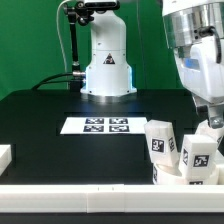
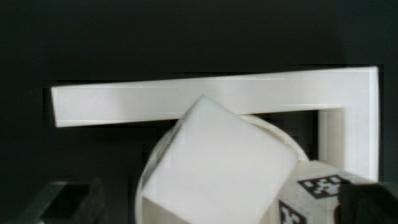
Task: Assemble stool
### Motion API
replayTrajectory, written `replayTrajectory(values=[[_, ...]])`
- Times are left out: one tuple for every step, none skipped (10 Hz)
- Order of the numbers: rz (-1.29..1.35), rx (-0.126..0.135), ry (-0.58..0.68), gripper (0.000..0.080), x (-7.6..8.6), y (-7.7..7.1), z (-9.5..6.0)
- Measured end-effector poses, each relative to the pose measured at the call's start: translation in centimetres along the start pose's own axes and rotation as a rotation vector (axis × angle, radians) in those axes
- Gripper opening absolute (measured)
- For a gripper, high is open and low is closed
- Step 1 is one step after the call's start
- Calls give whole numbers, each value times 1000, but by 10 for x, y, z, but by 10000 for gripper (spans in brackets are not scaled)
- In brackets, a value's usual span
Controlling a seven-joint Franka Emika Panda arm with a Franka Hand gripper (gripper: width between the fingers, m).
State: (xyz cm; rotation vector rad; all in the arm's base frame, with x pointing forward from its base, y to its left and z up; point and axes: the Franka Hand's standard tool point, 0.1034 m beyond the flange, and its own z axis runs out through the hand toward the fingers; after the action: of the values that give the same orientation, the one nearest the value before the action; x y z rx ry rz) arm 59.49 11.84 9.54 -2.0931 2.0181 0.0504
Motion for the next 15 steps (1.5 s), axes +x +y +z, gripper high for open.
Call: replayTrajectory(values=[[-151,-26,13,648,-3,1,0],[-276,-37,25,648,-6,0,-1],[-401,-40,30,648,-10,0,-1],[-490,-42,25,648,-18,1,1],[-544,-44,21,648,-23,2,2],[-638,-45,20,648,-19,2,2],[-694,-46,20,648,-17,2,2],[-766,-48,19,648,-17,2,2],[-879,-53,22,648,-16,2,2],[-1053,-72,34,648,-17,4,3],[-1176,-82,36,648,-18,5,4],[-1328,-95,37,648,-18,5,4],[-1472,-108,35,648,-17,5,4],[-1584,-123,43,648,-16,4,4],[-1668,-130,54,648,-15,3,3]])
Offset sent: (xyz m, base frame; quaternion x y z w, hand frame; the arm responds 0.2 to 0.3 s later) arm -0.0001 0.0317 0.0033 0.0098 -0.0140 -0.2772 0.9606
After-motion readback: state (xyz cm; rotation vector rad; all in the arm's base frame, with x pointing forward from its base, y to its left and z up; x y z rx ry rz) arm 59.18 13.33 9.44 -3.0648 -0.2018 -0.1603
